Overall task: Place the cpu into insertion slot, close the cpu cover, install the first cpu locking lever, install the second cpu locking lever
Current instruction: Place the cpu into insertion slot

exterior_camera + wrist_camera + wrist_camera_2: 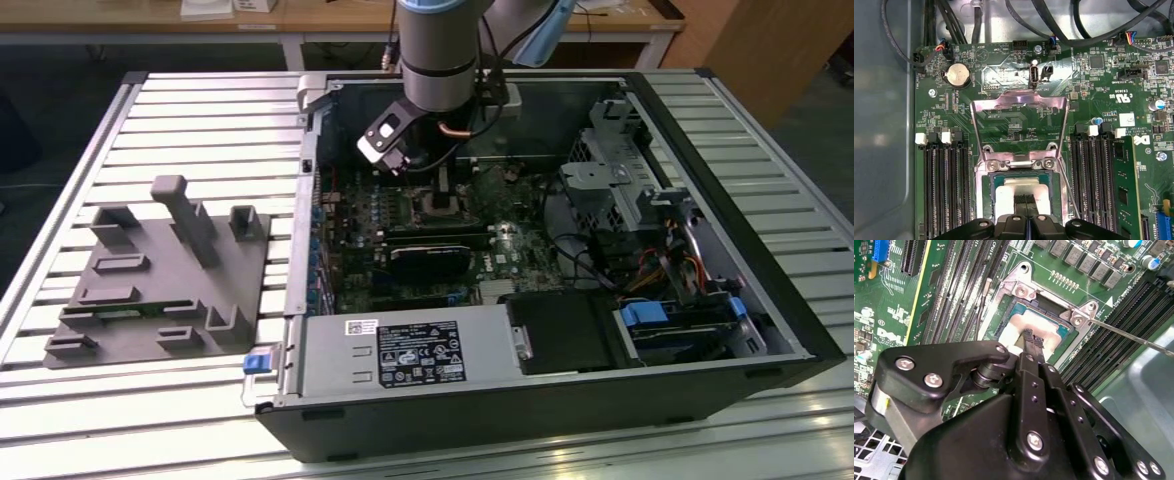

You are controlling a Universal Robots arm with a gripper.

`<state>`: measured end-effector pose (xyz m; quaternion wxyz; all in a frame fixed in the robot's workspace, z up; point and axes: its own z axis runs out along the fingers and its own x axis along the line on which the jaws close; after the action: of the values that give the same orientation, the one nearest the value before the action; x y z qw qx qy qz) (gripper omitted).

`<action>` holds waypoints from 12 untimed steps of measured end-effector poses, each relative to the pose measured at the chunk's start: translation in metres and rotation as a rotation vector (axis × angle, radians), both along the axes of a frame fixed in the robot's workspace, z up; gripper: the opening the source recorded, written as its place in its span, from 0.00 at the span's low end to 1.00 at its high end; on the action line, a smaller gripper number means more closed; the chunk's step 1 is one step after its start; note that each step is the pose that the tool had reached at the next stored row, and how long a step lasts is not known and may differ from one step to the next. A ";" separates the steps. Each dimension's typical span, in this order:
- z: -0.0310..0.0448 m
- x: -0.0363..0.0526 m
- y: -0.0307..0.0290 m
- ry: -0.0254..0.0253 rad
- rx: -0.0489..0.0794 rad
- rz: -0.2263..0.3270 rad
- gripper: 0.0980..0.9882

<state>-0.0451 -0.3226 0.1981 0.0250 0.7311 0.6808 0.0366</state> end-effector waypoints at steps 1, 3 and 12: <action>-0.0001 0.0000 0.0000 -0.0002 0.000 0.000 0.01; 0.0000 0.0000 0.0001 -0.0003 0.001 0.000 0.01; 0.0147 0.0001 0.0001 -0.0004 0.001 0.000 0.01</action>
<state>-0.0450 -0.3225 0.2127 0.0249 0.7311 0.6808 0.0370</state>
